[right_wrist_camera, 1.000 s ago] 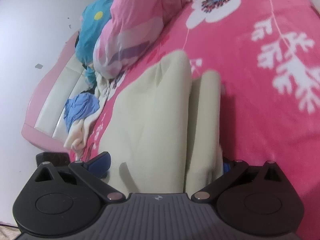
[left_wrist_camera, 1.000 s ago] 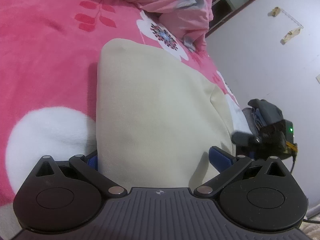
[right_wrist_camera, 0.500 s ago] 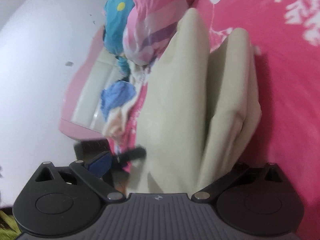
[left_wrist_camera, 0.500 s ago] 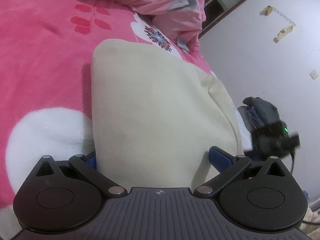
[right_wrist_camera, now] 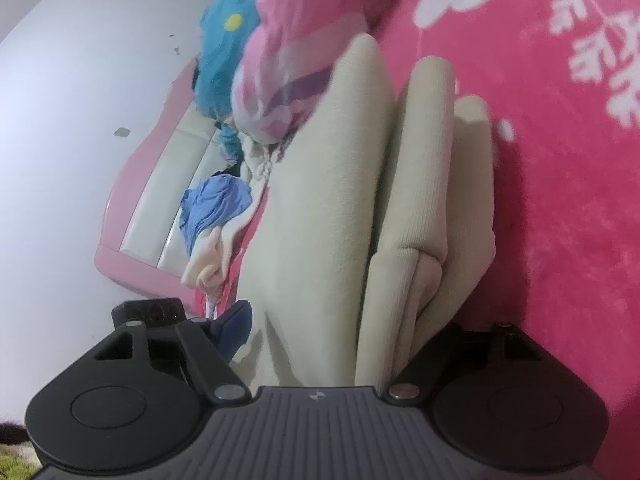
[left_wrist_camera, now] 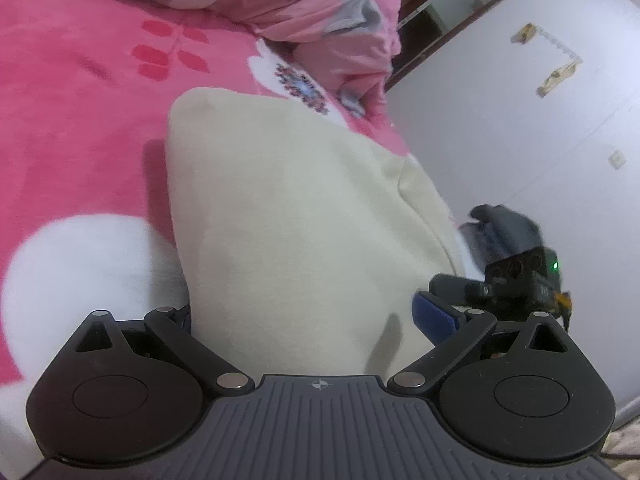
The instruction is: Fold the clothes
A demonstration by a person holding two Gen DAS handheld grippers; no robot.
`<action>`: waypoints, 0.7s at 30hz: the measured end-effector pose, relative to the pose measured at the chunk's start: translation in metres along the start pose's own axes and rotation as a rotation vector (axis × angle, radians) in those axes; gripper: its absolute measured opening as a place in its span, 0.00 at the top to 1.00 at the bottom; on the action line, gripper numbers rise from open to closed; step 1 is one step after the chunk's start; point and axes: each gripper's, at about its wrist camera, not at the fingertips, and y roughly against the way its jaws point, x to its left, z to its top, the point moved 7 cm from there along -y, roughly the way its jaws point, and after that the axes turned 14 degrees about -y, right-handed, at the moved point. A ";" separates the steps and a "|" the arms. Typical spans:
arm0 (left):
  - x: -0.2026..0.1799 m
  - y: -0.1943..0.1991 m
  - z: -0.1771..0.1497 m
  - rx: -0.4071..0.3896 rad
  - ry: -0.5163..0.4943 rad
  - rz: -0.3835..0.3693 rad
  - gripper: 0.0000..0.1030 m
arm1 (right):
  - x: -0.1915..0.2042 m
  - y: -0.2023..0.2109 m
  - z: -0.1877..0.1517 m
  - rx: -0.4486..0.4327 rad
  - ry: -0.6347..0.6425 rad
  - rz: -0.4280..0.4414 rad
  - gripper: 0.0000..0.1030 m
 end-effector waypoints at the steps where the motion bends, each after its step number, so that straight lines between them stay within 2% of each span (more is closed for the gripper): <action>1: -0.004 0.000 -0.001 0.002 0.008 -0.017 0.04 | -0.001 0.003 -0.002 -0.004 0.001 -0.008 0.25; 4: -0.012 -0.003 -0.011 0.013 0.052 -0.089 0.04 | -0.003 0.011 -0.007 -0.016 0.004 -0.030 0.25; 5: -0.012 -0.006 -0.015 0.022 0.046 -0.085 0.04 | -0.004 0.013 -0.009 -0.020 0.005 -0.038 0.25; 9: -0.017 -0.015 -0.024 0.067 -0.040 -0.016 0.06 | -0.008 0.024 -0.016 -0.036 0.009 -0.068 0.30; 12: -0.020 -0.019 -0.025 0.116 -0.094 0.049 0.08 | -0.008 0.023 -0.019 -0.041 0.036 -0.079 0.30; 21: -0.029 -0.025 -0.029 0.120 -0.166 0.143 0.06 | -0.002 0.014 -0.027 -0.051 0.132 -0.110 0.29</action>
